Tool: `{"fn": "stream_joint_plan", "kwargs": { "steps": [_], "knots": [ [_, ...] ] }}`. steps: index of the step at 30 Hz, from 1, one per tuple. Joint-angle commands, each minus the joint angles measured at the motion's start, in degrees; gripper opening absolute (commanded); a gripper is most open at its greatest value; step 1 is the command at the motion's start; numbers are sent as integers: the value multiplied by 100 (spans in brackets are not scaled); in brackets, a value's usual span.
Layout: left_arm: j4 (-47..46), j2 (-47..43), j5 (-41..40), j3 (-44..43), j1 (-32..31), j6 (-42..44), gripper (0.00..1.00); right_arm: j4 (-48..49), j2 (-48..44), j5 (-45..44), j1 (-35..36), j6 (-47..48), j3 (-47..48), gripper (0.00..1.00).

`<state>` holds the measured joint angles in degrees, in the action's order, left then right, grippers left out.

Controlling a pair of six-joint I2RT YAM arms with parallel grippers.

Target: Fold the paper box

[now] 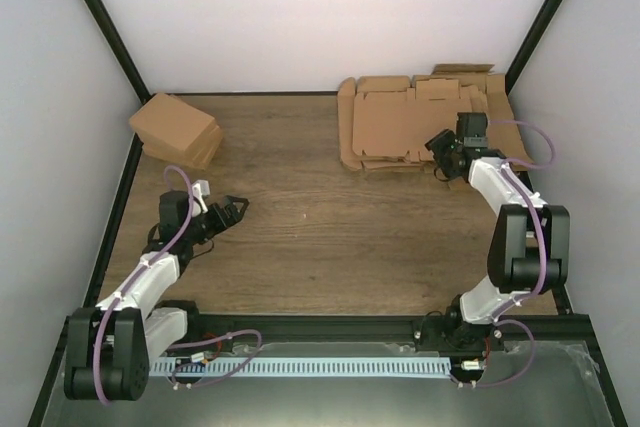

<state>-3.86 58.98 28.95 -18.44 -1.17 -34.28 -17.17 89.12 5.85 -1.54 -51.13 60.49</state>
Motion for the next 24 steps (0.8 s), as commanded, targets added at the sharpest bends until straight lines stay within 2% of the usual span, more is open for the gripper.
{"fn": "stream_joint_plan", "kwargs": {
  "steps": [1, 6, 15, 22, 24],
  "knots": [
    [-136, -108, 170, -145, -33, 95, 100, -86, 466, 373, -141, -505, 480, 59],
    [-19, -171, 163, -164, -40, 177, 100, -70, 672, 316, -256, -817, 457, 60],
    [31, -197, 118, -204, -47, 194, 100, -31, 308, -271, -274, -1064, 103, 64],
    [41, -96, 118, -239, -47, 181, 100, 147, 564, -233, -382, -1198, 192, 61],
    [43, -117, 107, -232, -41, 170, 100, 178, 665, -266, -389, -1237, 258, 57]
  ]
}}
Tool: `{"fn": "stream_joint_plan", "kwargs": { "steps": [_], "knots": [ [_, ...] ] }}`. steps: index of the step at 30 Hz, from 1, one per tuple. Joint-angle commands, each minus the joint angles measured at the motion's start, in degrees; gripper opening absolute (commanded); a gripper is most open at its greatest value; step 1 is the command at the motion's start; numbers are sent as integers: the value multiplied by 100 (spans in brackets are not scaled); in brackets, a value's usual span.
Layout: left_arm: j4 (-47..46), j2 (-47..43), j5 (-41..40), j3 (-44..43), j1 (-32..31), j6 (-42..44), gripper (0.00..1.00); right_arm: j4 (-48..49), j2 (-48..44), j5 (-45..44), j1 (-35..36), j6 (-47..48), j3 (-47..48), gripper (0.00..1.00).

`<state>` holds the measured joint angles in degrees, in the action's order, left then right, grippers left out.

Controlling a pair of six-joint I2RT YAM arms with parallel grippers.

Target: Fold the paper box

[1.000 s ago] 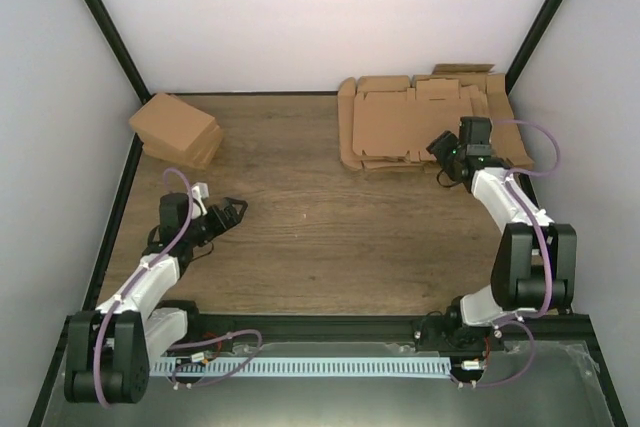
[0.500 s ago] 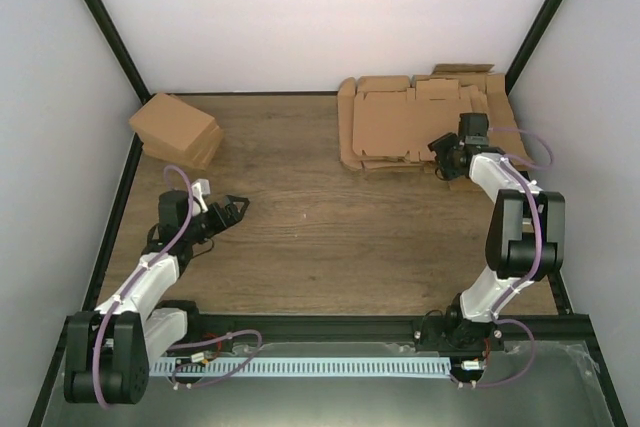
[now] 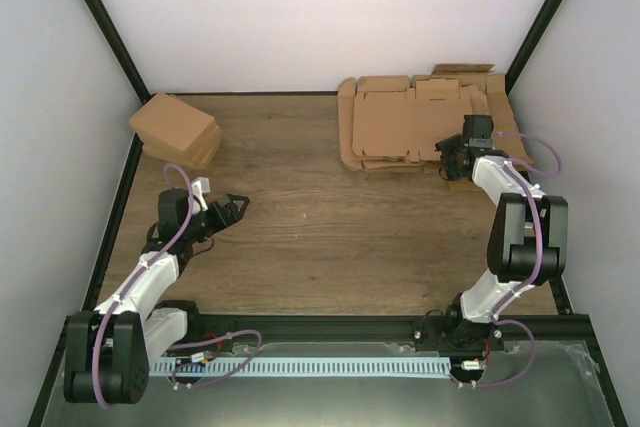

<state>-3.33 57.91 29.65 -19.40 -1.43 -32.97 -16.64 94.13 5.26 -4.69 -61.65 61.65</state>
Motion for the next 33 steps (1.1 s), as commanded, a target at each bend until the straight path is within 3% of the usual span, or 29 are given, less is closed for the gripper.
{"fn": "stream_joint_plan", "kwargs": {
  "steps": [1, 7, 10, 15, 22, 26, 33],
  "knots": [
    [7, -27, 36, -137, -17, 32, 100, 120, 233, -202, -79, -196, 207, 56],
    [174, -187, -78, -168, -15, 73, 100, 145, 547, -142, -85, -310, 374, 51],
    [263, -231, -125, -208, -12, 93, 100, 193, 573, -172, -85, -419, 359, 41],
    [379, -262, -190, -276, -19, 152, 100, 213, 477, -226, -94, -541, 330, 3],
    [694, -411, -281, -604, -15, 159, 100, 91, -227, 130, -92, -460, 340, 1],
    [764, -508, -182, -792, -15, -11, 100, -71, -717, 956, -32, -414, 285, 1],
    [316, -285, 549, -873, -55, -629, 100, -507, -1391, 2012, 885, -139, -119, 1]
  ]
}}
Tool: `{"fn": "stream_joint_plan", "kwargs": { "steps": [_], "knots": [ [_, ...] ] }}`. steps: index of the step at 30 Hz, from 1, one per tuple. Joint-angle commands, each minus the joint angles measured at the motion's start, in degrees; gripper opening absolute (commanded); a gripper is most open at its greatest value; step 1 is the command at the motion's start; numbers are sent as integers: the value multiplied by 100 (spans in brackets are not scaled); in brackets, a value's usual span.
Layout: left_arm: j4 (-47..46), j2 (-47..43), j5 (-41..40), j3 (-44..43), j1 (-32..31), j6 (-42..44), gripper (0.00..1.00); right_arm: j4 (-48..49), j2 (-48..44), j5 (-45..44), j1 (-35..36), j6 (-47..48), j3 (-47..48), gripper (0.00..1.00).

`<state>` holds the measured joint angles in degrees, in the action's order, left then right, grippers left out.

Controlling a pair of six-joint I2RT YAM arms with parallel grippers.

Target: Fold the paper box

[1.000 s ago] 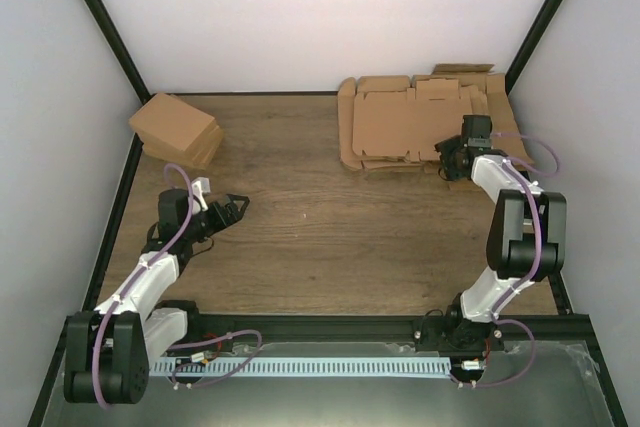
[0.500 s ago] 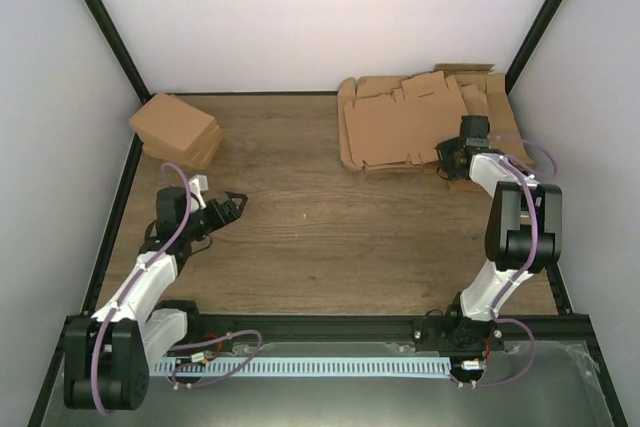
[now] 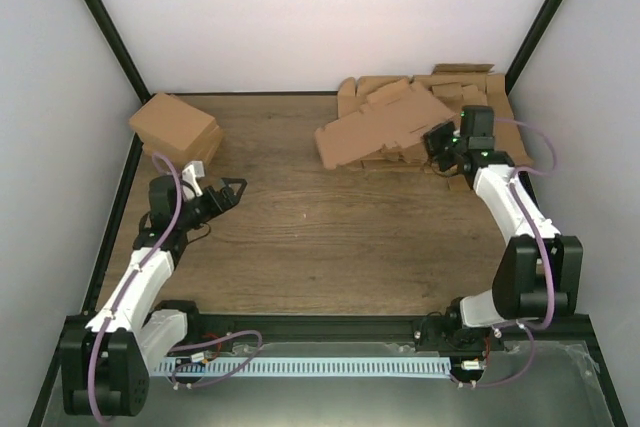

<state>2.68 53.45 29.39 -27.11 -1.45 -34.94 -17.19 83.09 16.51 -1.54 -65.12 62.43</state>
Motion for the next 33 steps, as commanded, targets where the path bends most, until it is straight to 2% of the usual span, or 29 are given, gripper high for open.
{"fn": "stream_joint_plan", "kwargs": {
  "steps": [1, 7, 12, 13, 14, 15, 16, 17, 19, 23, 26, 30, 33],
  "knots": [
    [-375, 239, 698, -108, -79, -469, 100, -539, -381, 977, 727, 237, -311, 1],
    [-903, 882, 1176, -64, -550, -1355, 100, -507, -1358, 855, 1611, 48, -1560, 1],
    [-344, 1099, 720, -111, -1142, -1408, 100, -454, -1784, 546, 1835, 79, -2427, 8],
    [-229, 1087, 597, -79, -1205, -1442, 100, -444, -1802, 474, 1840, 138, -2540, 15],
    [-76, 1070, 415, -38, -1256, -1498, 100, -433, -1819, 439, 1837, 211, -2633, 25],
    [62, 1038, 280, 35, -1294, -1580, 100, -394, -1822, 443, 1839, 320, -2695, 45],
    [165, 998, 149, 149, -1336, -1743, 100, -374, -1804, 413, 1835, 468, -2701, 69],
    [166, 928, 86, 301, -1378, -1941, 100, -465, -1754, 288, 1842, 637, -2637, 85],
    [25, 753, -27, 638, -1538, -2316, 100, -761, -1634, -133, 1847, 1095, -2362, 97],
    [31, 281, -463, 1037, -1905, -2829, 100, -825, -1359, -602, 1839, 2684, -1742, 98],
    [40, 105, -632, 1147, -2050, -2922, 100, -675, -1078, -562, 1839, 3720, -1390, 98],
    [-24, 226, -673, 1223, -2082, -2830, 100, -425, -490, -830, 1806, 4263, -965, 100],
    [-223, 476, -607, 1261, -2079, -2743, 100, -327, 241, -507, 1536, 4417, -504, 100]
  ]
}}
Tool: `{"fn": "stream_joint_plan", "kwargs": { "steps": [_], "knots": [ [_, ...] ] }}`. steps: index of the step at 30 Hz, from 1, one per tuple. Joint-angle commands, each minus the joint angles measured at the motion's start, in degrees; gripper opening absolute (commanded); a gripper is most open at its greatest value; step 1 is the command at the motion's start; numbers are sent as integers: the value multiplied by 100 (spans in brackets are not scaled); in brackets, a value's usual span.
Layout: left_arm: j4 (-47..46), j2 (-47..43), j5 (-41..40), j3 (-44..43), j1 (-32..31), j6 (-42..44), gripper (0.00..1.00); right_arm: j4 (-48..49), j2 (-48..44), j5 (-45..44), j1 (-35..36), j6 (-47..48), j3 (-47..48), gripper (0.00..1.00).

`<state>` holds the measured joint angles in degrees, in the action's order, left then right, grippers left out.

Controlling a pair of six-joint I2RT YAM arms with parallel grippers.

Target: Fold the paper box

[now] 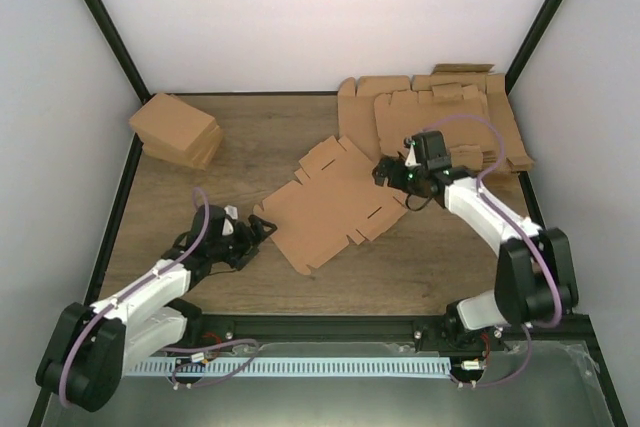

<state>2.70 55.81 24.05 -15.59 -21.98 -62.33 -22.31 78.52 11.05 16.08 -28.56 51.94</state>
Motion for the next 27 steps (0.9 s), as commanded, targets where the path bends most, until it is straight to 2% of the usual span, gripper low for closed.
{"fn": "stream_joint_plan", "kwargs": {
  "steps": [1, 8, 14, 19, 27],
  "knots": [
    [-280, 331, -54, 89, -33, 53, 100, 207, 961, 235, -318, 823, 684, 99],
    [-464, 1077, 98, -149, -32, 643, 100, 144, 2231, 686, -520, 1321, 1435, 95],
    [-462, 1655, 143, -419, -33, 971, 100, 243, 2490, 1190, -511, 1405, 1298, 88],
    [-186, 2246, -42, -921, -23, 1336, 100, 337, 2274, 1558, -368, 1337, 969, 75],
    [426, 2603, -620, -1621, 46, 1912, 100, 370, 1231, 1345, 178, 1015, -194, 66]
  ]
}}
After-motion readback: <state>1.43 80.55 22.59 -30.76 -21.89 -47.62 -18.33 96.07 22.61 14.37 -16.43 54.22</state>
